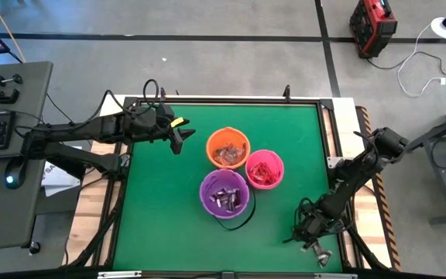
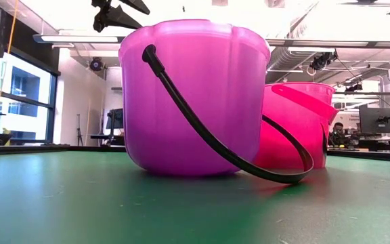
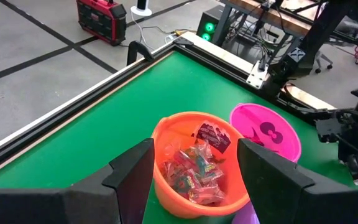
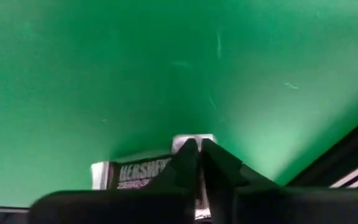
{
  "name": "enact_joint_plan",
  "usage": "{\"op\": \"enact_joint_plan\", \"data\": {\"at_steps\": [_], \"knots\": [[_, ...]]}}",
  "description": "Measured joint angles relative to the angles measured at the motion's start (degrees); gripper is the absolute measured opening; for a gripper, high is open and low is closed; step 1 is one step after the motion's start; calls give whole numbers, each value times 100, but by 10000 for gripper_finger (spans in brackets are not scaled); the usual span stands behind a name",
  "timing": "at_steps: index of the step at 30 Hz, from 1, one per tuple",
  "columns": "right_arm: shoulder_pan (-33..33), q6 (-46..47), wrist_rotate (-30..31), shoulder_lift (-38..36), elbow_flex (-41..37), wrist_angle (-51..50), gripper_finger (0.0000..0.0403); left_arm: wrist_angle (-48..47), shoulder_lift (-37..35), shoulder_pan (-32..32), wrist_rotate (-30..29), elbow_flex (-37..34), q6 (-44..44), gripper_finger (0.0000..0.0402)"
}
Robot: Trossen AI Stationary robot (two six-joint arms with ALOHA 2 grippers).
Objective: Sort candy by brand, put in halloween buckets
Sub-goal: Put the brown chocolate bar into the purple bucket
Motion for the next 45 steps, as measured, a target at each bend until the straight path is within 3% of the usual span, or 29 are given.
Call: {"op": "enact_joint_plan", "data": {"at_steps": [4, 9, 18, 25, 33, 42, 45], "knots": [[-60, -253, 43, 4, 293, -430, 19, 0, 0, 0, -1, 1, 2, 220], [-206, -771, 440, -11, 872, -1305, 3, 0, 0, 0, -50, 1, 9, 220], [-887, -2158, 2003, -142, 2132, -2338, 0, 2, 0, 0, -151, -1, 2, 220], [-1637, -3861, 3113, -144, 3358, -2520, 0, 3, 0, 0, -154, -1, -121, 220], [-2469, -6016, 3774, -146, 4570, -1949, 0, 4, 0, 0, -155, 0, -153, 220], [-3109, -7572, 3343, -142, 4209, -18, 1, 5, 0, 0, -155, 0, -151, 220], [-3180, -7781, 3248, -140, 4170, 208, 19, 5, 0, 0, -155, 0, -151, 220]]}}
